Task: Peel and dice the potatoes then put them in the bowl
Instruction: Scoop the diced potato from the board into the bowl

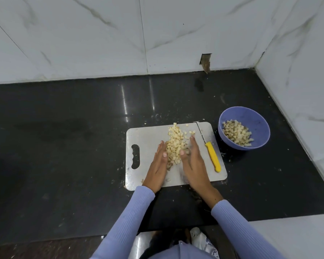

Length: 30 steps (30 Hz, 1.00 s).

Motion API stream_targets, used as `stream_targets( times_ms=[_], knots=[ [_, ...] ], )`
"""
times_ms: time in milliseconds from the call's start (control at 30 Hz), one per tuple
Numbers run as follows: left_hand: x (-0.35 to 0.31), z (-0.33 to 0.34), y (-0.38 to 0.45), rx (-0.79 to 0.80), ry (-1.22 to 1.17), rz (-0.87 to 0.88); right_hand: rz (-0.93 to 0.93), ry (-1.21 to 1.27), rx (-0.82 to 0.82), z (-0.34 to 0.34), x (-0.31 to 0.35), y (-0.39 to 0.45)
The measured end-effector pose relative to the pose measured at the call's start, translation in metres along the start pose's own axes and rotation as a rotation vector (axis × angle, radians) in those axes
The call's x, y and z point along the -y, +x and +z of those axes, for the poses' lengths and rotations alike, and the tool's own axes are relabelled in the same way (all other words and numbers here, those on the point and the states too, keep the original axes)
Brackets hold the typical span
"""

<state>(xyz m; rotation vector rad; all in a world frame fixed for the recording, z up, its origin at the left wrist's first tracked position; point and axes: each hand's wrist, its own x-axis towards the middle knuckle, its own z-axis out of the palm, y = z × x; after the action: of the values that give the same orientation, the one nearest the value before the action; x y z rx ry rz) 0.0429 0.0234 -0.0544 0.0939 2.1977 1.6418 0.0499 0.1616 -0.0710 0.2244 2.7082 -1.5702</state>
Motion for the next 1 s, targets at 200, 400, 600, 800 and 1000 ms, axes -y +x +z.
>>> stream_targets(
  times_ms=[200, 400, 600, 800, 1000],
  knots=[
    [0.001, -0.003, 0.001, -0.014, -0.143, -0.032, 0.017, -0.233, -0.035, -0.01, -0.01, 0.039],
    [0.007, -0.011, 0.009, -0.055, -0.274, -0.037, -0.042, 0.024, 0.114, -0.011, -0.012, 0.031],
    [0.006, -0.018, 0.016, -0.113, -0.417, -0.047, -0.032, -0.13, 0.069, -0.021, -0.008, 0.075],
    [-0.002, -0.029, 0.023, -0.198, -0.443, -0.022, -0.153, -0.067, 0.201, -0.019, -0.017, 0.051],
    [-0.003, -0.032, 0.028, -0.213, -0.382, -0.008, -0.041, 0.244, 0.031, -0.023, -0.004, 0.073]
  ],
)
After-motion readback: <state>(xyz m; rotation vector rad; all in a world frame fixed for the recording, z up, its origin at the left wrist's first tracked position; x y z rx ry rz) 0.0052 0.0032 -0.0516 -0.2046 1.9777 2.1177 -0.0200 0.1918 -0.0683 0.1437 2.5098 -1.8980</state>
